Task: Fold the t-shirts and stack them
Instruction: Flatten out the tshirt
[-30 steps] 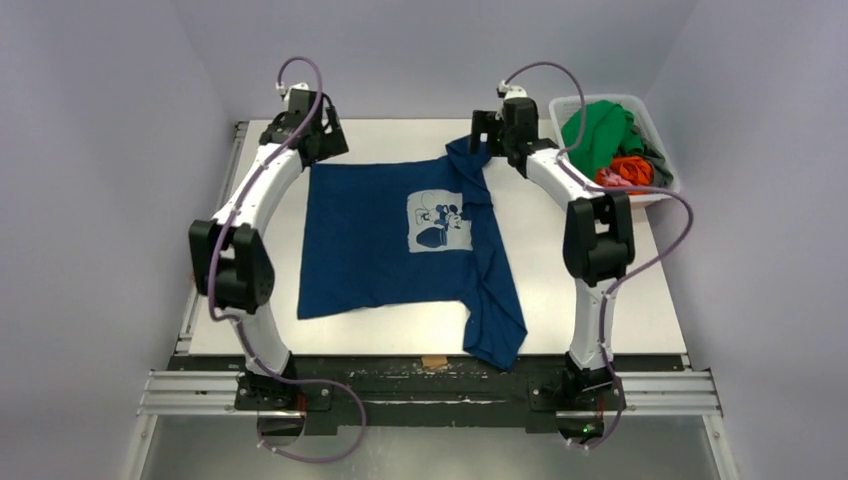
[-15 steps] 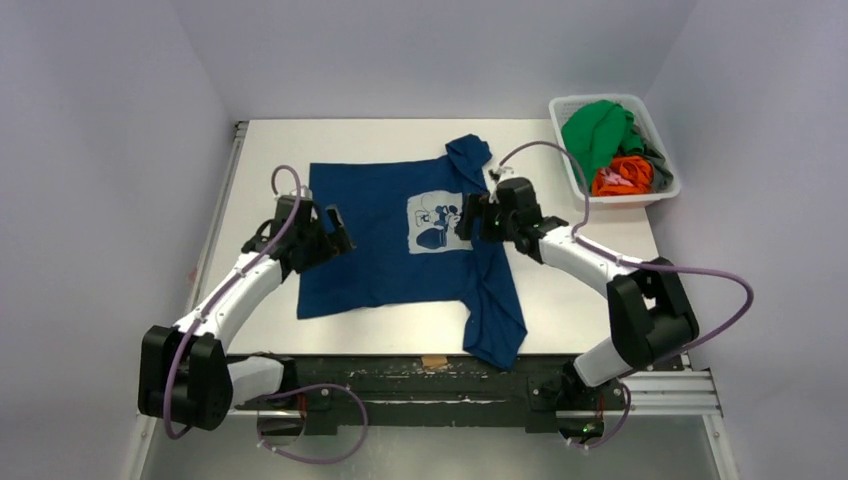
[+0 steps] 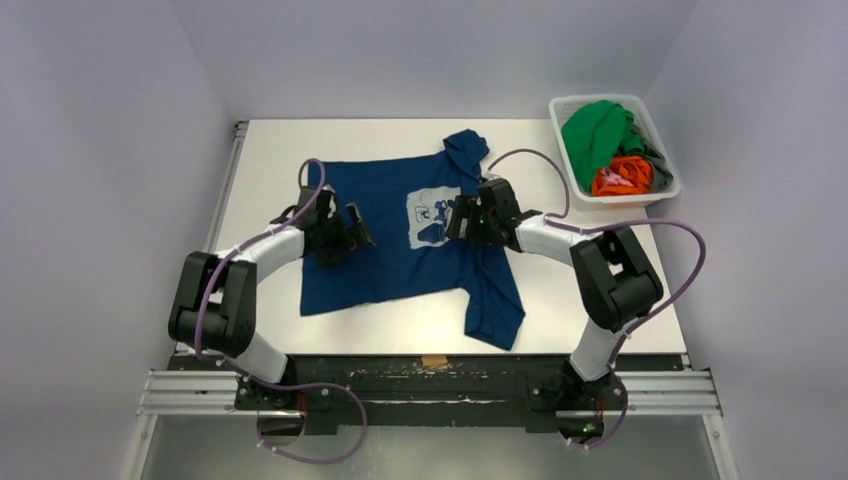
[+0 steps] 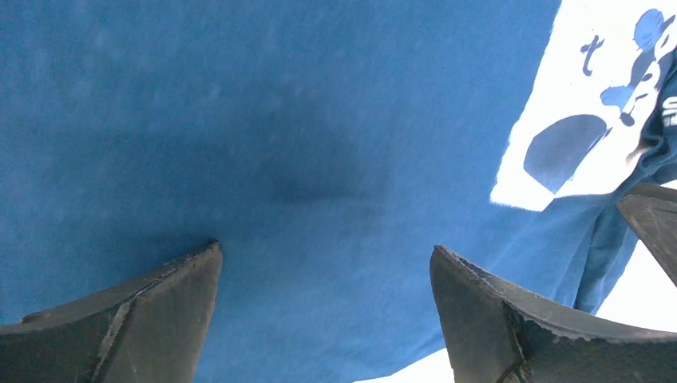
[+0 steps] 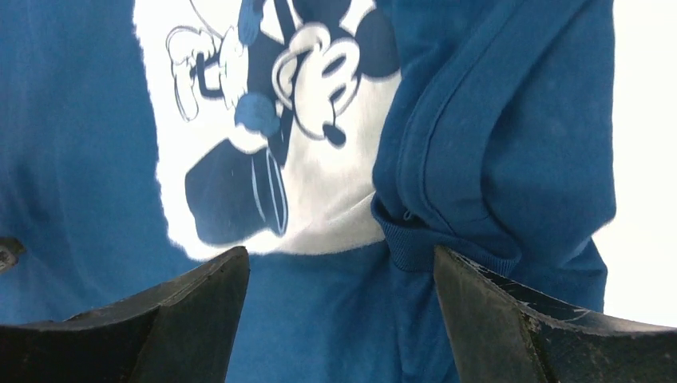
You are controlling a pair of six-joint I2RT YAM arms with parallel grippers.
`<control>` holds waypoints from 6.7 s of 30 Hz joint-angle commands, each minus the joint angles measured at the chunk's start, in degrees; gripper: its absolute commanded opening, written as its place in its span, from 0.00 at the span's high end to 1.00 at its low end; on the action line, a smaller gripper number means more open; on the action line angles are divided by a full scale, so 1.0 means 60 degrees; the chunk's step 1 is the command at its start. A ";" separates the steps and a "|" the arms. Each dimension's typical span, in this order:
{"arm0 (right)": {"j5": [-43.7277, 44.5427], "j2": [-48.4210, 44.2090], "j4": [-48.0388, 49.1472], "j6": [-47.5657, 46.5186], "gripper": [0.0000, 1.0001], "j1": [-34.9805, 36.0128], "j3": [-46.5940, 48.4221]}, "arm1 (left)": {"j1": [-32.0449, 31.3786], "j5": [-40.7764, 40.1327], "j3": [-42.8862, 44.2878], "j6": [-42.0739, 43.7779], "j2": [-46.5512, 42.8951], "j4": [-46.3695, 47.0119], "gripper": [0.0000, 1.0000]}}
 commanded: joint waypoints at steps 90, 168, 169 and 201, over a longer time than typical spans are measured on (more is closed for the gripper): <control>0.2321 -0.4120 -0.5152 0.1797 0.48 0.1475 -0.2691 | -0.0891 -0.4073 -0.2462 -0.1410 -0.5897 -0.2972 1.00; 1.0287 -0.5028 0.0855 -0.5148 1.00 0.1685 0.4624 | 0.0544 -0.6225 0.6062 0.0885 -0.4257 -0.4710 1.00; 1.0292 -0.4639 0.1130 -0.5096 1.00 0.1545 0.4394 | 0.0718 -0.6140 0.5723 0.0885 -0.3667 -0.4263 1.00; 0.2342 0.4243 0.0581 -0.1503 0.08 -0.1494 0.8627 | 0.1909 -0.3245 0.9625 0.0736 0.4310 -0.2954 0.00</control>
